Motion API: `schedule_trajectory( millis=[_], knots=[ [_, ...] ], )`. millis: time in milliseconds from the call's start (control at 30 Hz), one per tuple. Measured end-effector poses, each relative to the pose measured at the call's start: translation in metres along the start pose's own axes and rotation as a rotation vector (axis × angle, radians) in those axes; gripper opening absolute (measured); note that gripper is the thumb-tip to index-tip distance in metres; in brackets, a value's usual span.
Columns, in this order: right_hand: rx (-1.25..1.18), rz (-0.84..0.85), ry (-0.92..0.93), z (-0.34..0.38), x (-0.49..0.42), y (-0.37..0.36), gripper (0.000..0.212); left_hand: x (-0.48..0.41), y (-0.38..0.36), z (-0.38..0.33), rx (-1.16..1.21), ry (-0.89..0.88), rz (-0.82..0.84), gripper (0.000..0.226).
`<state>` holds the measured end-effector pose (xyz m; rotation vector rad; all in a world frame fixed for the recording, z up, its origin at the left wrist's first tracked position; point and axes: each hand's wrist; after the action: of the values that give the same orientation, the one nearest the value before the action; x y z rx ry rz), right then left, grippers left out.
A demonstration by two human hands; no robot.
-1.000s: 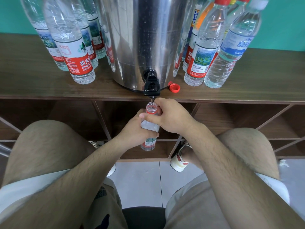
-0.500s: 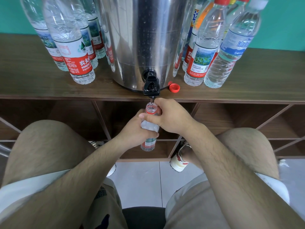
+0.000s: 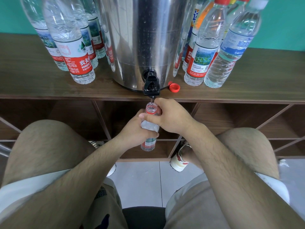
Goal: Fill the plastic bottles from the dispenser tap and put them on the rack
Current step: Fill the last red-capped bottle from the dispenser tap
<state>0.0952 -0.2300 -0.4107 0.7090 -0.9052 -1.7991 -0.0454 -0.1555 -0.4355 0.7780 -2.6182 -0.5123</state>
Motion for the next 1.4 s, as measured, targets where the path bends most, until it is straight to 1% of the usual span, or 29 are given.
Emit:
schedule_trajectory(
  millis=[267, 633, 1400],
  knots=[
    [-0.007, 0.005, 0.003, 0.0013, 0.0009, 0.0016, 0.051, -0.0004, -0.0005, 0.0011, -0.008, -0.008, -0.005, 0.067],
    [-0.007, 0.012, 0.000, 0.0030, 0.0018, 0.0031, 0.055, -0.0020, -0.0009, 0.0038, -0.016, -0.009, -0.012, 0.069],
    [-0.032, 0.022, -0.007, 0.0022, 0.0022, 0.0025, 0.050, -0.0006, -0.0005, 0.0015, 0.003, -0.002, 0.001, 0.068]
  ],
)
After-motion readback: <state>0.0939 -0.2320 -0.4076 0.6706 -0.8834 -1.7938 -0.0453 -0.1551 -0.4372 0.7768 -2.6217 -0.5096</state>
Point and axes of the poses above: each hand's wrist, its own x-axis away from the middle knuckle, its own y-axis out of the back of the hand, z = x × y, and after that the axes turned 1 degree about -y, right-handed
